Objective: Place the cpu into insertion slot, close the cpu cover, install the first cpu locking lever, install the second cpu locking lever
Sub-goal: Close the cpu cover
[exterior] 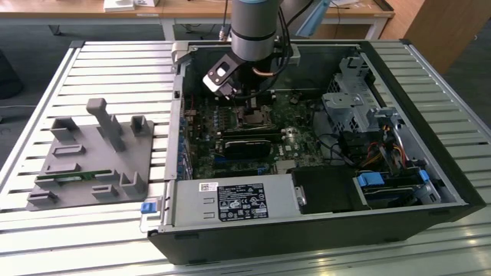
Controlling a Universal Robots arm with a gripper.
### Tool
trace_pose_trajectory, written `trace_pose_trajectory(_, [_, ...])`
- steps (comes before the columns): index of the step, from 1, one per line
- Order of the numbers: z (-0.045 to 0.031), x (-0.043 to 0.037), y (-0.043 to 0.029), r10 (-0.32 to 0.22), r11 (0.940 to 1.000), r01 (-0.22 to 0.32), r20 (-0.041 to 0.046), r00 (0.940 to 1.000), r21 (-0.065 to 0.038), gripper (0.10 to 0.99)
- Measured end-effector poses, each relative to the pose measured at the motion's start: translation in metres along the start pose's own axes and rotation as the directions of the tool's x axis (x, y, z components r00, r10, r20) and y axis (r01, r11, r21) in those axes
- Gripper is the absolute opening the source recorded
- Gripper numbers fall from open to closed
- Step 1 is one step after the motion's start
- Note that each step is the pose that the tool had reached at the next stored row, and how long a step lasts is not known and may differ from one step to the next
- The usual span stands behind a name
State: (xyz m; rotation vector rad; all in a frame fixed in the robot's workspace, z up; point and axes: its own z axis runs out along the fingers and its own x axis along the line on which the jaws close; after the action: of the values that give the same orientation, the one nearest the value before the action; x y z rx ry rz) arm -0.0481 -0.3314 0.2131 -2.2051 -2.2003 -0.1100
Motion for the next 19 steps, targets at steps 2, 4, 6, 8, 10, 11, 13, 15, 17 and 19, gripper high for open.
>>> trace_pose_trajectory(2, [0.0010,0.0008,-0.0004,0.000,1.0000,0.000,-0.0001,1.0000,0.000,0.106])
trace_pose_trajectory(4, [0.0020,0.0013,-0.0011,0.000,1.0000,0.000,-0.0003,1.0000,0.000,0.106])
trace_pose_trajectory(6, [0.0031,0.0016,-0.0021,0.000,1.0000,0.000,-0.0001,1.0000,0.000,0.106])
trace_pose_trajectory(8, [0.0044,0.0019,-0.0028,0.000,1.0000,0.000,-0.0001,1.0000,0.000,0.106])
trace_pose_trajectory(10, [0.0058,0.0020,-0.0032,0.000,1.0000,0.000,-0.0001,1.0000,0.000,0.106])
trace_pose_trajectory(11, [0.0065,0.0021,-0.0033,0.000,1.0000,0.000,-0.0001,1.0000,0.000,0.106])
trace_pose_trajectory(13, [0.0080,0.0021,-0.0036,0.000,1.0000,0.000,-0.0001,1.0000,0.000,0.106])
trace_pose_trajectory(15, [0.0093,0.0021,-0.0038,0.000,1.0000,0.000,-0.0001,1.0000,0.000,0.106])
trace_pose_trajectory(17, [0.0100,0.0020,-0.0039,0.000,1.0000,0.000,-0.0001,1.0000,0.000,0.106])
trace_pose_trajectory(19, [0.0108,0.0020,-0.0039,0.000,1.0000,0.000,0.0000,1.0000,0.000,0.106])
